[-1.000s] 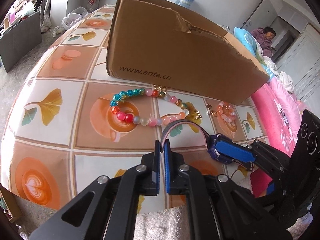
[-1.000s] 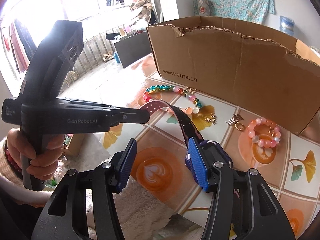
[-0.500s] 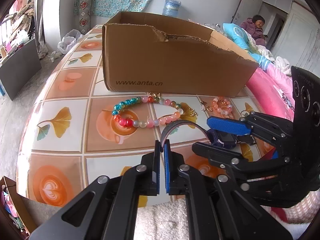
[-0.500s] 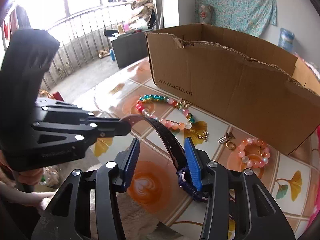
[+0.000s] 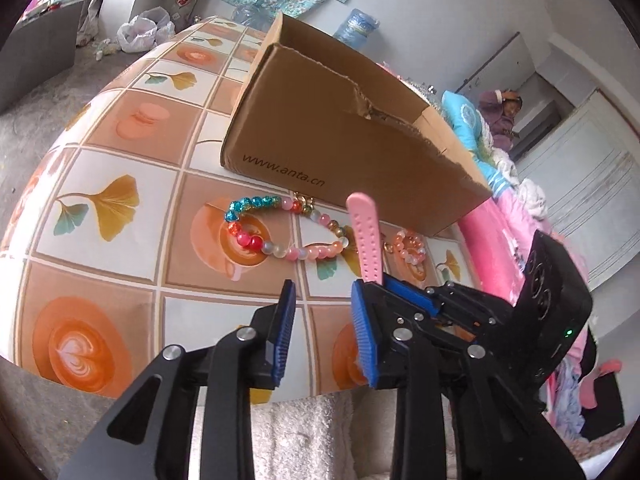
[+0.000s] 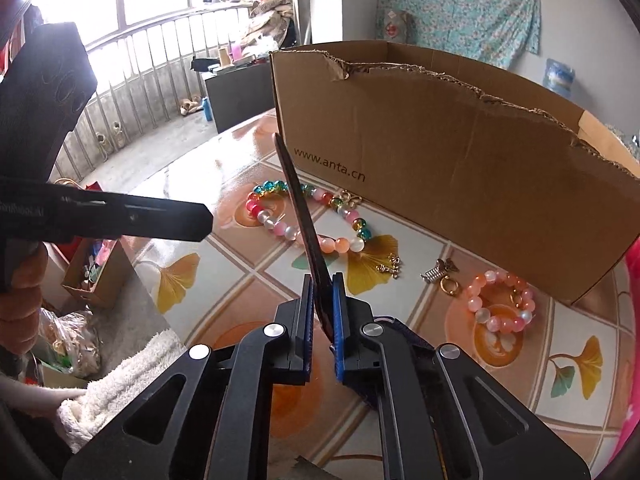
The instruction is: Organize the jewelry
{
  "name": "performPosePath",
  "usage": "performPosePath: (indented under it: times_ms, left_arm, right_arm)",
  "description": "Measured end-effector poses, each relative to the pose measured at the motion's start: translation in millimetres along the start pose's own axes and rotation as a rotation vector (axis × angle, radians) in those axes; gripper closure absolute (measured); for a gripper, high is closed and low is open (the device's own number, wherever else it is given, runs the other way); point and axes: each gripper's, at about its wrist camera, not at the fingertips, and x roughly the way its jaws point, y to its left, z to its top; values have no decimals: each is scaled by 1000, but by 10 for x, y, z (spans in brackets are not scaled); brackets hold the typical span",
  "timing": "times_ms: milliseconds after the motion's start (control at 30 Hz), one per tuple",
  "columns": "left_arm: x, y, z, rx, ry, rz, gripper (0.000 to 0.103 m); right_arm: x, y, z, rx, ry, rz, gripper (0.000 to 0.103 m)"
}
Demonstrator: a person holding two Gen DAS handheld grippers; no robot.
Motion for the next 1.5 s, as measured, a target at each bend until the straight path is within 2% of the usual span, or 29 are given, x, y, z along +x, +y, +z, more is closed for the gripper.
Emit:
performPosePath:
  times_ms: [167, 300, 400, 567, 700, 767, 833, 933, 1000, 1067, 1133, 1200, 1500]
  left_arm:
    - [75, 65, 20, -89, 52, -117, 62]
    - [210, 10, 85, -134, 71, -180, 54]
    - [317, -42, 153, -147, 84, -186, 53]
    - [428, -8, 223, -192, 87, -132, 56]
    - [440, -17, 223, -155, 89, -60, 83]
    - [441, -52, 197, -113, 92, -17, 84]
    - [436, -98, 171, -70, 86, 16, 94]
    - [454, -201, 134, 12, 79, 80, 96]
    - [465, -255, 104, 57, 77, 95, 96]
    - [486, -307, 63, 99, 74, 123, 99]
    - [514, -342, 15, 141, 77, 153, 99]
    - [533, -352, -22, 171, 77, 179, 99]
    - [589, -453, -103, 268, 68, 247, 99]
  right_arm:
    - [-18, 23, -10, -18, -8, 3, 96]
    - [-35, 39, -37, -36, -13, -2, 96]
    - [-39, 68, -48, -59, -16, -16, 96]
    - [-27, 135, -72, -100, -18, -39, 96]
    - [-13, 154, -87, -114, -16, -47, 96]
    - [2, 152, -98, -118, -11, -48, 95]
    - [28, 180, -95, -115, -8, -46, 94]
    - [28, 160, -90, -95, 5, -35, 92]
    - [-21, 118, -101, -66, 15, -13, 88]
    - [-127, 41, -140, -18, 15, 19, 73]
    - [-279, -85, -192, 52, 1, 59, 66]
    - [-392, -229, -279, 125, 8, 31, 52]
    - [-830, -1156, -718, 544, 19, -30, 50]
